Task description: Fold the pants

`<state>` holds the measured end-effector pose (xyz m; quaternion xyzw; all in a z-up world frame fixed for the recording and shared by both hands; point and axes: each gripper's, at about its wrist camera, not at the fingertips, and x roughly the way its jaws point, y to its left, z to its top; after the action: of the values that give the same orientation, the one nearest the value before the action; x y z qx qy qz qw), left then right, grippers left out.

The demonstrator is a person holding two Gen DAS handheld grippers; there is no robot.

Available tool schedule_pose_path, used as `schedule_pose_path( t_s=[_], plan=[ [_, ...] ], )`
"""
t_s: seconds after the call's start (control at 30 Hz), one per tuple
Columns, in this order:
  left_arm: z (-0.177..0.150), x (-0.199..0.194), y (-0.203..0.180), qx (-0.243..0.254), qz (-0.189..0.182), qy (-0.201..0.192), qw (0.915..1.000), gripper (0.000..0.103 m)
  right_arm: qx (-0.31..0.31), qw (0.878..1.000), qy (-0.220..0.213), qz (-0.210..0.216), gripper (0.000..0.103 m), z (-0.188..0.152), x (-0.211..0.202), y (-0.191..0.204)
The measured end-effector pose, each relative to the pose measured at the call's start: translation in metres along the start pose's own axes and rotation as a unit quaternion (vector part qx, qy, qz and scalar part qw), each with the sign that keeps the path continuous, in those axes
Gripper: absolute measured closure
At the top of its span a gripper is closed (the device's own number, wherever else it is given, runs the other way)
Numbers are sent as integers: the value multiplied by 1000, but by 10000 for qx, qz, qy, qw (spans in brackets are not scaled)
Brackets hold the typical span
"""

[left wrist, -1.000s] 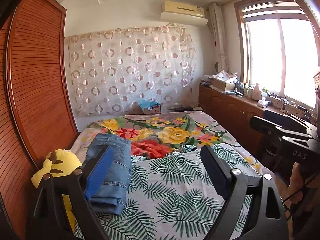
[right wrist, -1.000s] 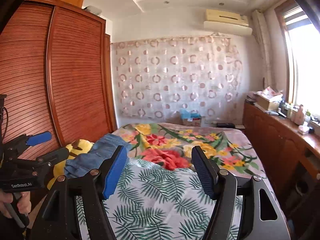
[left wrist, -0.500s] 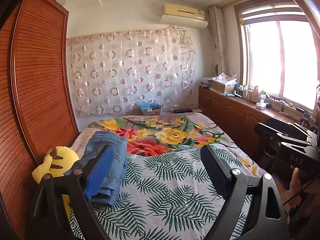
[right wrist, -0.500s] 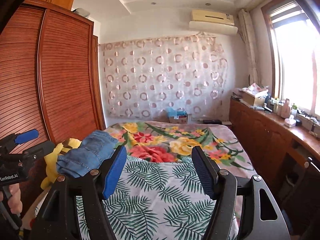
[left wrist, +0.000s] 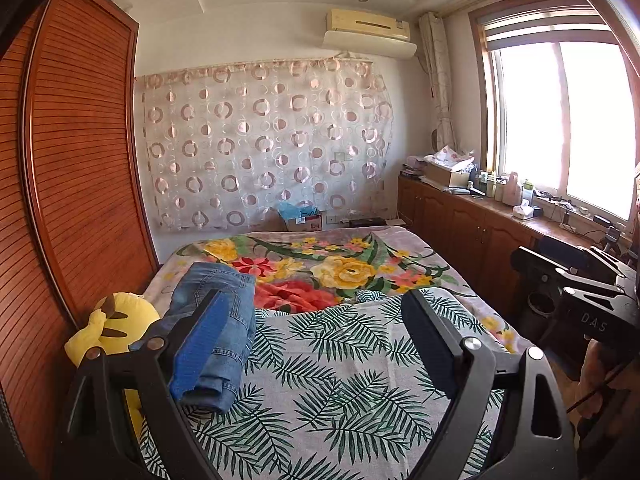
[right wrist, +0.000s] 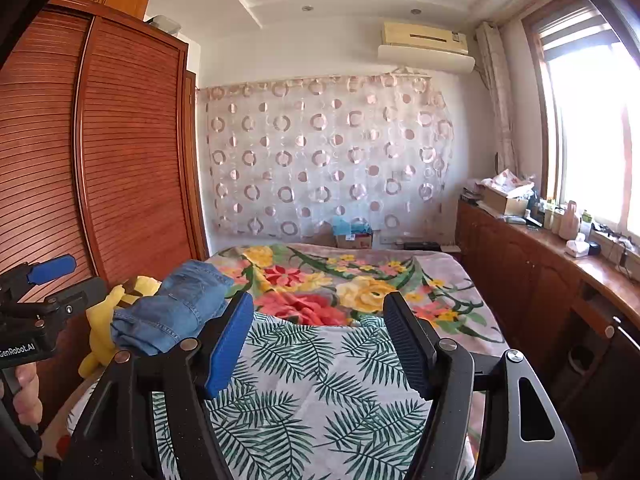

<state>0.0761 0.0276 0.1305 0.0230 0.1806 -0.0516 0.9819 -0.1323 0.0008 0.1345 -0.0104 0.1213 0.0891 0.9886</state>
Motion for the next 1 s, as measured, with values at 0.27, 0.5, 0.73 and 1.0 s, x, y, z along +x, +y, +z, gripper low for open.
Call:
schedule_pose_path(
  t_s=[0.27,0.5,0.73,1.0],
  plan=[
    [1,0,1,-5,-3,-3,10000,14,-1,10000,16,16,34,-3,-1,-3],
    [1,-2,0,3,1,-6,10000,14,-12,10000,7,27,34,-3,-3,-5],
    [0,0,1,-2,-4,-6,10000,14,-12,10000,7,29,34,-2,-3,-5],
    [0,-2,0,-7,0,-4,10000,14,-17,10000,4,31,34,-2,-5,-7]
  ],
)
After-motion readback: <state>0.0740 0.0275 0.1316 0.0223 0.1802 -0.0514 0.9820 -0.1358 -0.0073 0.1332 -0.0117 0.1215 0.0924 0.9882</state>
